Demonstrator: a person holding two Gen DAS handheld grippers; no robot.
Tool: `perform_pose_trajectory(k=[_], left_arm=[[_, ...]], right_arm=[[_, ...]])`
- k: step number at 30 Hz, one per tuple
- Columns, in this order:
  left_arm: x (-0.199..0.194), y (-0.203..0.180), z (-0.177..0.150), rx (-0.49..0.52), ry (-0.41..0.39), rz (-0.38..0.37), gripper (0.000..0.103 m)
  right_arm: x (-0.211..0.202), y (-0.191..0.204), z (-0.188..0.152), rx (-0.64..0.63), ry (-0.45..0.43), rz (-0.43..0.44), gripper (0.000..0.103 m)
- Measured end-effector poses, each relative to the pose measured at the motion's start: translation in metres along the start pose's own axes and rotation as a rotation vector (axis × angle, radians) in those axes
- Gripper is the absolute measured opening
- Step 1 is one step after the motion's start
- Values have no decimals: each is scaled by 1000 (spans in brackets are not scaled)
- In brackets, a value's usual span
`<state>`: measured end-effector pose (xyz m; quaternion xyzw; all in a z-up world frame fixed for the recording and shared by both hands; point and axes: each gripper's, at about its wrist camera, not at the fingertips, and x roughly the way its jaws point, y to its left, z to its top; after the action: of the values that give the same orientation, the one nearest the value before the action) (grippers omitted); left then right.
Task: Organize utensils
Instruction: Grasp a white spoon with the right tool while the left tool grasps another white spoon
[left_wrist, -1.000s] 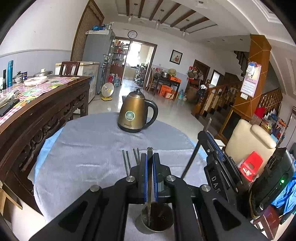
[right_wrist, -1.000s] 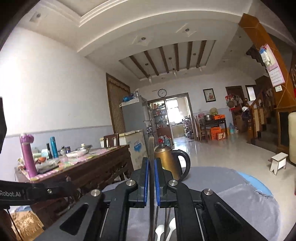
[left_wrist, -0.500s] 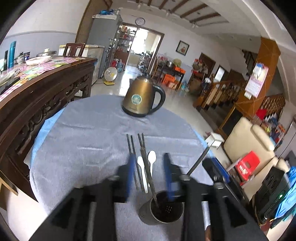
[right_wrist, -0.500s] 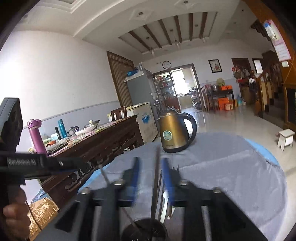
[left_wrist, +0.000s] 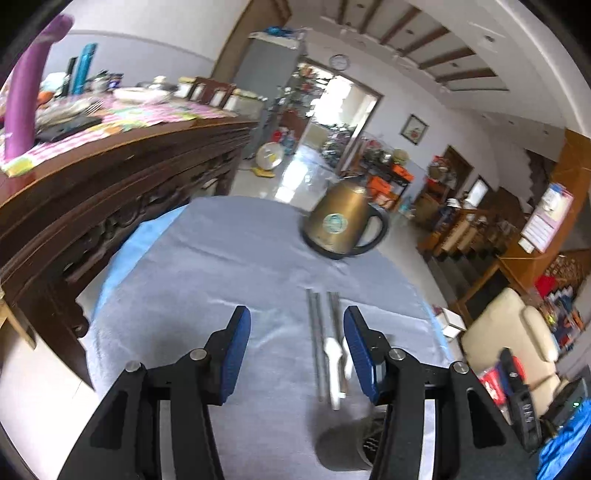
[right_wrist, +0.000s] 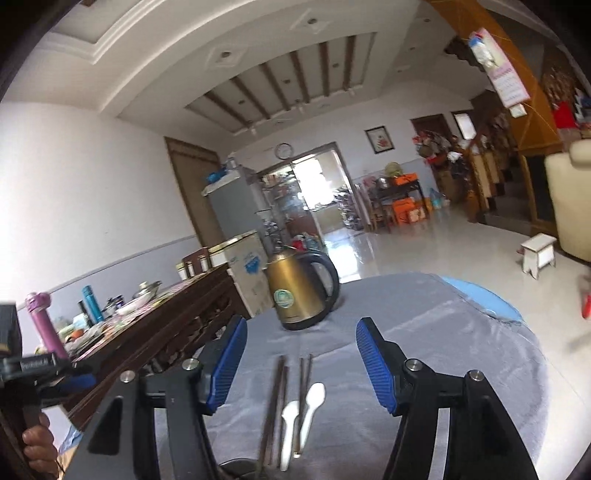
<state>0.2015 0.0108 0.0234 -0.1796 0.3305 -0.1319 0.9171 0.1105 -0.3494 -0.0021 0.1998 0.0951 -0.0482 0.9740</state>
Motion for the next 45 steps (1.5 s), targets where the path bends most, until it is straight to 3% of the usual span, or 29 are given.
perform_pose_trajectory(k=[4, 8, 10, 16, 20, 30, 34, 35, 45], left_arm=[[36, 18, -8, 2, 81, 80, 53], [75, 27, -24, 42, 178, 125, 53], [95, 28, -32, 66, 233, 141, 53], [140, 27, -49, 101, 341, 128, 53], [163, 13, -51, 133, 373, 89, 53], [216, -35, -50, 192, 455, -60, 48], [232, -46, -53, 211, 489, -79, 48], [235, -49, -55, 216, 499, -85, 48], [267, -82, -68, 319, 521, -76, 48]], right_arm=[[16, -21, -4, 51, 74, -27, 65], [50, -47, -24, 113, 239, -18, 64], [70, -56, -36, 122, 327, 1, 59], [142, -90, -74, 234, 550, 120, 42], [190, -89, -88, 215, 631, 152, 38], [268, -73, -107, 206, 767, 213, 30], [285, -60, -113, 170, 800, 234, 6], [287, -56, -114, 139, 802, 225, 5], [257, -66, -102, 114, 678, 177, 5]])
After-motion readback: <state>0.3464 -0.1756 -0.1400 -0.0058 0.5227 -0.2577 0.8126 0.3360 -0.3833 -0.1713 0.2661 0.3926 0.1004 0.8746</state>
